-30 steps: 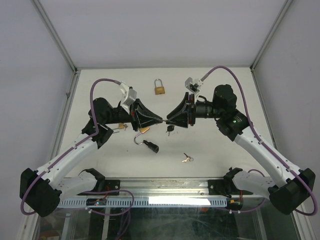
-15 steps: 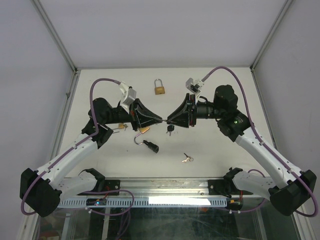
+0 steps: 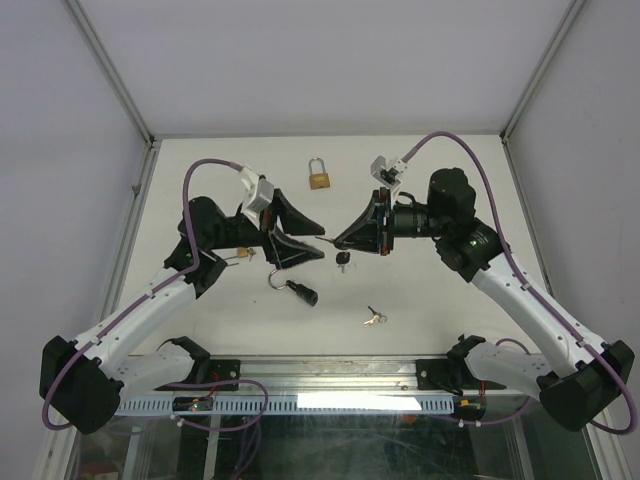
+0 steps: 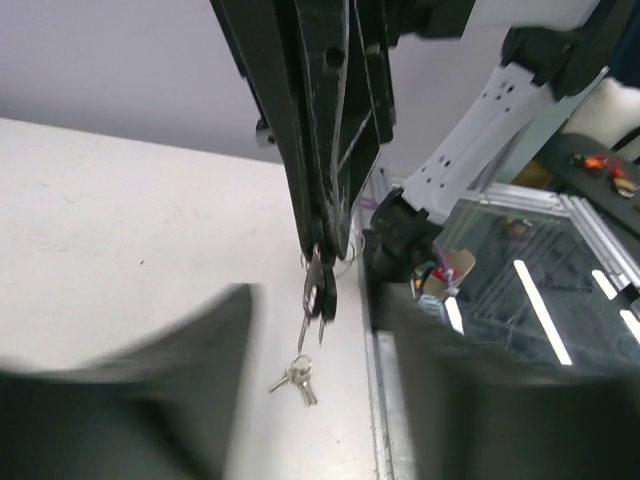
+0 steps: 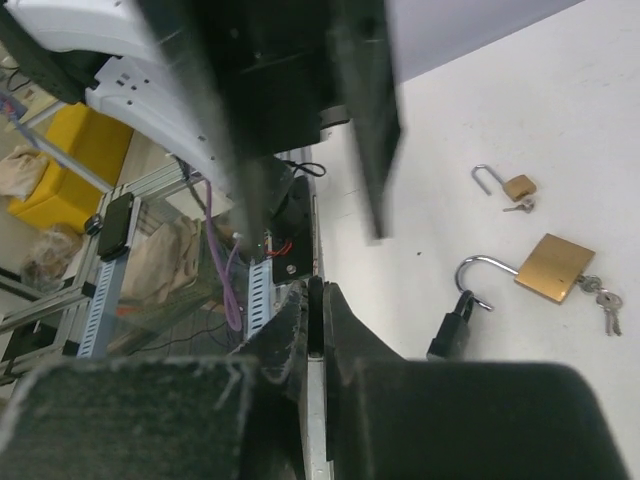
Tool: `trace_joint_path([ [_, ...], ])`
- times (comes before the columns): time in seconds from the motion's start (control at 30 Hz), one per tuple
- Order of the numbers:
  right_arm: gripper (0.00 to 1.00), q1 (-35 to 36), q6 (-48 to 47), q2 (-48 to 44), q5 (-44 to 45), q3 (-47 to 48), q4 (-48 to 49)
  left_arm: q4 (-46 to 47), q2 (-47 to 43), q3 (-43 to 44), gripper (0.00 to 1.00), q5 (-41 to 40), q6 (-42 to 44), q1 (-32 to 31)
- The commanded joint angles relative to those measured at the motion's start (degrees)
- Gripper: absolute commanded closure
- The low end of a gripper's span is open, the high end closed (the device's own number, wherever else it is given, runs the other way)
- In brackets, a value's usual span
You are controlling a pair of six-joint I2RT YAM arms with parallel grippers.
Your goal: Unlock with the key
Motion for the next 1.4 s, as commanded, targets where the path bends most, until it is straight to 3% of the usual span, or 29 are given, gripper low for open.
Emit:
trace_joint_path([
  [0.0, 1.00, -0.9, -3.2, -0.3, 3.4, 5.2, -5.9, -6.6, -0.8, -0.3, 0.04, -1.7, 8.7, 0.6],
  [0.23, 1.00, -2.4, -13.9, 0.1, 15.0, 8.5, -26.2, -48.5, 2.2, 5.3, 0.01, -7.4, 64.3, 1.5],
  [0.33, 1.00, -2.4, -15.7, 1.3, 17.7, 8.8, -29.6, -66.6, 8.1, 7.7, 0.01, -8.0, 87.3, 1.0],
  [0.4, 1.00, -2.4, -15.8, 2.0, 17.0, 8.4, -29.2, -72.7, 13.1, 9.0, 0.01, -10.4, 96.3, -0.5],
  [0.73, 1.00, -2.4, -15.8, 0.6, 17.3, 4.3, -27.3, -69.4, 30.0, 10.3, 0.01, -15.0, 109.2, -1.7],
  [0.93, 1.00, -2.4, -15.1, -1.0, 17.5, 2.5, -26.0, -62.9, 32.3, 8.5, 0.01, -12.7, 107.5, -3.7],
  [1.0, 1.00, -2.4, -15.1, -1.1, 17.3, 2.4, -25.9, -61.5, 32.5, 7.6, 0.07, -11.2, 107.5, -3.9],
  [1.2, 1.00, -2.4, -15.3, -1.1, 17.3, 2.6, -26.2, -60.9, 32.7, 5.3, 0.45, -9.6, 108.2, -3.9],
  [1.3, 1.00, -2.4, -15.3, -0.8, 17.1, 2.9, -26.3, -60.9, 32.6, 4.8, 0.54, -9.9, 108.8, -3.9],
  [1.37, 1.00, -2.4, -15.4, -0.5, 17.1, 3.1, -26.7, -60.8, 32.6, 4.8, 0.67, -10.2, 108.9, -3.9],
])
